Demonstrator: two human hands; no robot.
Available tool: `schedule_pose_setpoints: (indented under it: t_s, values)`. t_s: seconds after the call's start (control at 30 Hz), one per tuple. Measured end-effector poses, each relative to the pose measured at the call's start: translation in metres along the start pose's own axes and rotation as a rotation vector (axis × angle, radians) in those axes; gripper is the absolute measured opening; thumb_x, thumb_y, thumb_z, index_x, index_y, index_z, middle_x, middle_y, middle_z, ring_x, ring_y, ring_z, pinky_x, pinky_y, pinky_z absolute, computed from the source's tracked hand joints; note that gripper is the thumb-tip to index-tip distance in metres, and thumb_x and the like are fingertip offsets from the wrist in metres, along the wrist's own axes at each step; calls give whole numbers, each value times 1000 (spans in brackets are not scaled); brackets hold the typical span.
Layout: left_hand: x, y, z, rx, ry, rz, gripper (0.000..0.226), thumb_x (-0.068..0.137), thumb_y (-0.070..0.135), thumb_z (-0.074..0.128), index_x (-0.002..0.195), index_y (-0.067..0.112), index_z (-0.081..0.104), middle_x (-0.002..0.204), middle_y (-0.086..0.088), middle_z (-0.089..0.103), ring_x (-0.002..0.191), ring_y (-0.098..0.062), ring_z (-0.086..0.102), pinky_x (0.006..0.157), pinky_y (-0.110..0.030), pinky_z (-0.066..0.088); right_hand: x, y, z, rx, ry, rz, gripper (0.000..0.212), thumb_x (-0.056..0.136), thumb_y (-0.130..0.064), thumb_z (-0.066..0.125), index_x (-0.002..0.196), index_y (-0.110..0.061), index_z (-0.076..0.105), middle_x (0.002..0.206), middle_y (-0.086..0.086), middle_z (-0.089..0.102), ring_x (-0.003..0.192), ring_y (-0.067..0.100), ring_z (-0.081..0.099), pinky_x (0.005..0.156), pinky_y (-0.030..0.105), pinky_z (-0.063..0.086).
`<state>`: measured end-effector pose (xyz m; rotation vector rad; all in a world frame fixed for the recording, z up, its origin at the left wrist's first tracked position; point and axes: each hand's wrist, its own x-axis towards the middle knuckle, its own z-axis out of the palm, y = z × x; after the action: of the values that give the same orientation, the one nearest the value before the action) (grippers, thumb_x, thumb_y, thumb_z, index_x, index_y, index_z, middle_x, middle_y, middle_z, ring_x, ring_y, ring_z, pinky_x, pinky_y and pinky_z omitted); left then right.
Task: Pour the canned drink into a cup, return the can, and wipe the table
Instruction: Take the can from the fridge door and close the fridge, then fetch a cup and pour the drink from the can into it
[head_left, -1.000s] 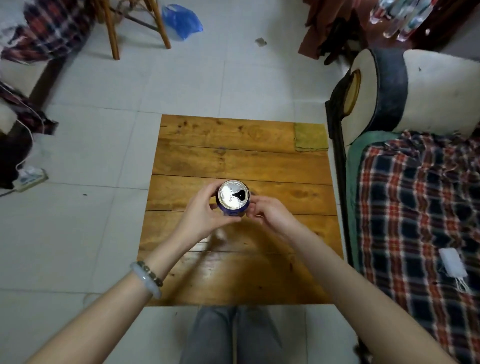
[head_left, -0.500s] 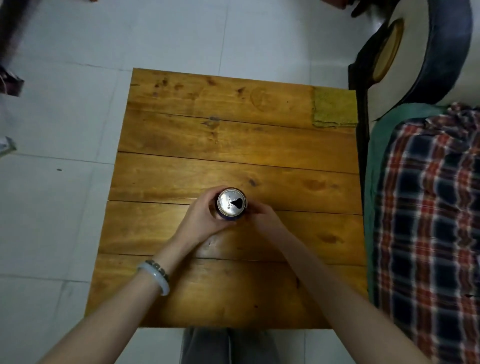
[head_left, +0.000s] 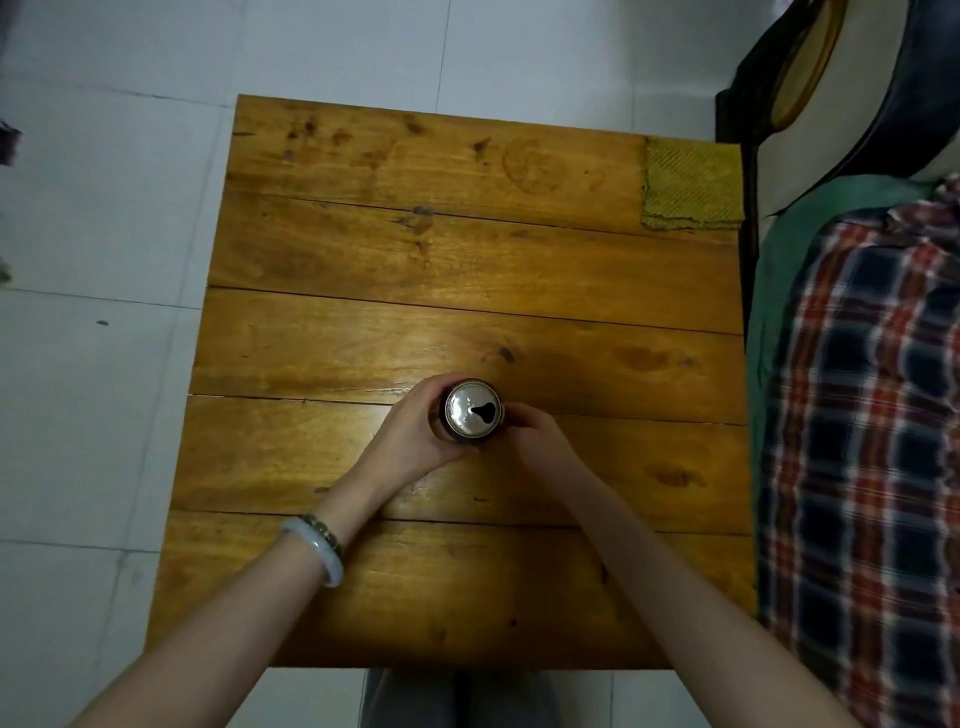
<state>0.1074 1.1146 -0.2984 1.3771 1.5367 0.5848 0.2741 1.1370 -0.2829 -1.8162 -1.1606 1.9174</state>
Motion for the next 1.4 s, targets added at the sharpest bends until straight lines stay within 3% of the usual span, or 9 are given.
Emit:
schedule_pose_setpoints:
  t_s: [0.1,0.2,0.33,0.47,0.57,0.7,0.83,1.13,1.4]
  values:
    - [-2,0,1,1,0,5,78,57,18,89,120,37,47,118,19,52,111,3,47,94,-11,36,0,0,-1,-23,-15,-10,35,82,9,51,105,-14,64,99,-1,66,95,10,59,74,8,45]
    - [-4,1,-1,65,-32,4,81,60,20,88,128,31,45,123,17,48,118,-4,44,100,-22,37,-7,-6,0,-155,-20,-23,33,84,1,53,109,-18,62,105,-2,65,104,14,58,90,25,46]
    - [-10,8,-17,255,-90,-49,91,65,25,85,140,22,35,138,2,44,129,-15,35,106,-27,30,-26,-24,-5,-490,-21,-100,38,87,-1,50,124,-4,55,118,8,58,112,22,52,88,25,37]
    - [-36,30,-42,439,-46,-60,74,78,17,73,141,13,35,142,-6,41,133,-21,32,109,-30,25,-54,-46,-20,-741,-29,-83,38,90,-10,49,128,-7,48,129,14,49,122,30,45,88,28,35]
    - [-64,53,-63,594,33,1,65,81,20,68,138,9,39,139,-10,45,132,-26,34,111,-35,26,-88,-73,-28,-903,-12,-103,50,93,-15,47,141,-9,34,140,11,40,130,28,34,102,34,31]
    - [-110,105,-92,761,226,102,63,75,18,73,130,1,48,131,-19,53,126,-37,45,104,-48,38,-146,-119,-14,-1066,54,-343,60,91,-14,45,147,-14,22,141,11,37,128,27,35,104,35,31]
    - [-162,153,-115,884,399,143,69,64,20,80,123,0,52,122,-18,58,117,-37,53,98,-50,43,-205,-158,20,-1261,138,-678,59,89,-17,49,143,-11,29,135,11,43,123,28,41,101,37,38]
    - [-291,167,-158,944,766,-197,74,60,28,83,122,1,55,120,-16,60,110,-35,58,94,-46,46,-278,-196,117,-1355,34,-1300,61,68,-16,71,125,-1,53,114,20,59,103,37,59,89,42,49]
    - [-401,133,-173,886,931,-520,71,61,30,83,120,3,57,118,-14,62,109,-32,59,92,-44,48,-316,-185,221,-1416,-219,-1532,64,58,-18,79,117,-1,58,106,18,63,93,34,63,79,38,52]
